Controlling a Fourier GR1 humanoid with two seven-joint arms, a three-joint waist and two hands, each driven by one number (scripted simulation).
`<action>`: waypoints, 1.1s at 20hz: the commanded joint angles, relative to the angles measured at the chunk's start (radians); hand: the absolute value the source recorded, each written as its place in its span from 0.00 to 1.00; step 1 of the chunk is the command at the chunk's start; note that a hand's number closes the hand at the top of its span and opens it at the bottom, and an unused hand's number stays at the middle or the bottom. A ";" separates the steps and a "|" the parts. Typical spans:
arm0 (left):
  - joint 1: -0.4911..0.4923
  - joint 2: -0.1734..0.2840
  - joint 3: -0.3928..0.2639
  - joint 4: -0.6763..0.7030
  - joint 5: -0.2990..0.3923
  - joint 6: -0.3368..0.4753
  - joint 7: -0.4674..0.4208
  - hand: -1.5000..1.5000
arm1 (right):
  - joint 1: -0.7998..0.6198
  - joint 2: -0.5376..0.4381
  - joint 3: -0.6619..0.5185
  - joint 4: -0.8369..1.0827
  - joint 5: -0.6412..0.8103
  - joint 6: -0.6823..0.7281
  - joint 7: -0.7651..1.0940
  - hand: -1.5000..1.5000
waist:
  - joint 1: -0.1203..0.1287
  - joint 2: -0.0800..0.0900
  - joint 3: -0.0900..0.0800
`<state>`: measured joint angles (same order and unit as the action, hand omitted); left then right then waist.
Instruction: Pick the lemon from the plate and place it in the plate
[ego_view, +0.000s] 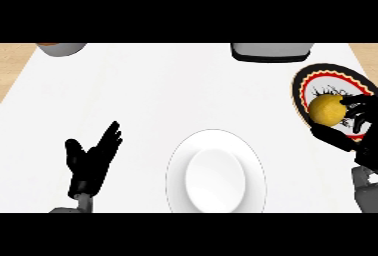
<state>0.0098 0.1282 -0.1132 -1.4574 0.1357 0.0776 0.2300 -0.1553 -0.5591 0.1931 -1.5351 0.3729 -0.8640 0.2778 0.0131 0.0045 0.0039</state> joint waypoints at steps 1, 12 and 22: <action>0.030 -0.003 -0.007 -0.014 -0.002 -0.004 0.004 0.50 | -0.062 -0.036 -0.143 0.209 -0.209 0.052 -0.235 1.00 | 0.008 0.002 0.000; -0.014 -0.036 -0.025 0.037 -0.037 0.007 -0.021 0.50 | -0.384 -0.028 -0.396 0.891 -0.360 0.268 -0.759 1.00 | 0.029 0.012 0.001; -0.035 -0.022 -0.032 0.005 -0.019 -0.030 0.012 0.50 | -0.525 -0.111 -0.308 1.215 -0.257 0.520 -0.625 0.00 | 0.073 0.028 0.004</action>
<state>-0.0206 0.1050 -0.1392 -1.4498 0.1128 0.0582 0.2249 -0.6203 -0.6629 -0.0998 -0.4171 0.1225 -0.4262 -0.3063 0.0751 0.0272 0.0068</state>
